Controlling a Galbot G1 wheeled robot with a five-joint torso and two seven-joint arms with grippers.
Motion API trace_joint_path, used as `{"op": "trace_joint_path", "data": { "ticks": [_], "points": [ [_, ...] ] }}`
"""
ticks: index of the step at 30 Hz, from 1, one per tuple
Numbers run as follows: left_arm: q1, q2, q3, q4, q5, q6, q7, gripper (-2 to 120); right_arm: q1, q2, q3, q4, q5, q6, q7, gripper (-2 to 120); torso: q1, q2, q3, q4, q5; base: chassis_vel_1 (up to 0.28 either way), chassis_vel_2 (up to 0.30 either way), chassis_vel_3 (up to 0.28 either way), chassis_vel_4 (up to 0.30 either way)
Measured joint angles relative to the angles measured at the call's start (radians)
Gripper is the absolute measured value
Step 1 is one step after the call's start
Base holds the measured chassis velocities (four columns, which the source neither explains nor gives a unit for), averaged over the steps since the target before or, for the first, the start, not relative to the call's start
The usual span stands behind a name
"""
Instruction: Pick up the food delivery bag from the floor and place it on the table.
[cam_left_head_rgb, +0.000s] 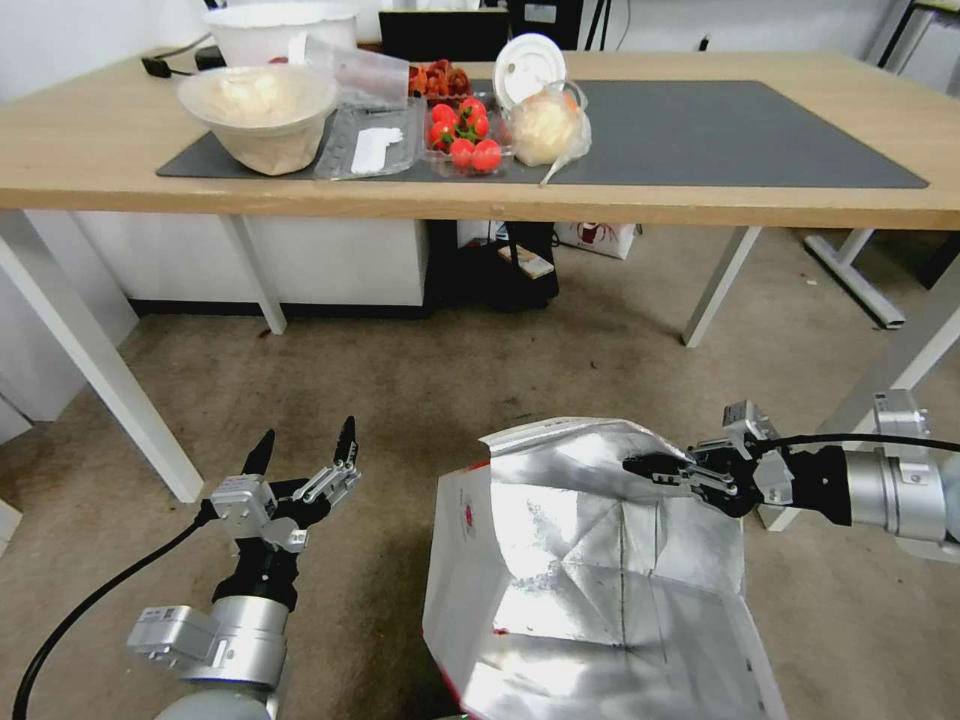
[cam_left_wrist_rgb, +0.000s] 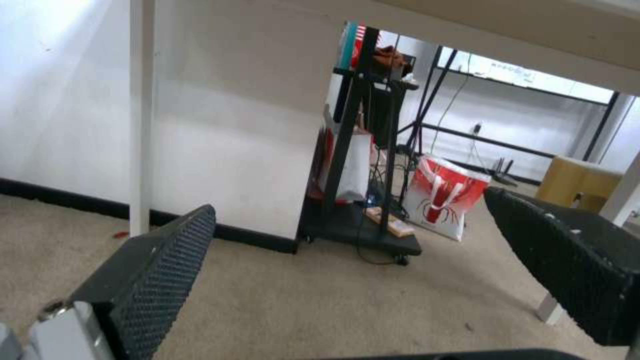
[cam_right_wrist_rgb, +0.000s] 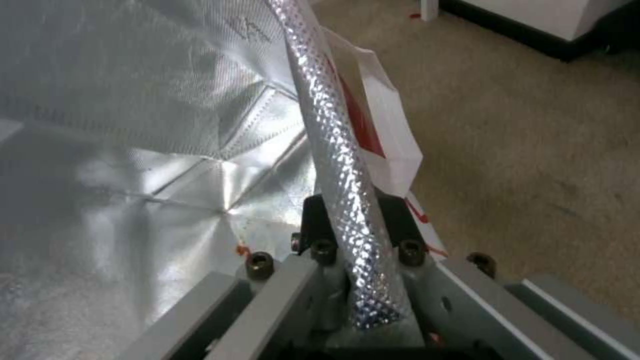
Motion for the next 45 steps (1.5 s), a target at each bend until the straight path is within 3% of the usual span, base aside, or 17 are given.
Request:
{"op": "trace_joint_path", "data": {
  "ticks": [15, 40, 45],
  "points": [
    [0.005, 0.005, 0.023, 0.007, -0.009, -0.018, 0.0, 100, -0.007, 0.014, -0.014, 0.0, -0.032, 0.013, -0.009, 0, 0.0, 0.005, 0.003, 0.0, -0.0001, 0.0, 0.0, 0.0, 0.0],
    [0.015, -0.003, 0.025, 0.002, -0.003, -0.011, 0.007, 100, -0.017, 0.037, -0.03, 0.017, -0.059, 0.019, -0.02, 0, 0.011, 0.116, 0.103, 0.0, 0.0, 0.0, 0.0, 0.0, 0.0],
    [0.016, -0.003, 0.025, 0.0, -0.002, -0.011, 0.006, 100, -0.02, 0.033, -0.03, 0.021, -0.062, 0.019, -0.023, 0, 0.014, 0.127, 0.112, 0.0, -0.0001, 0.0, 0.0, 0.0, 0.0]
  ]
}}
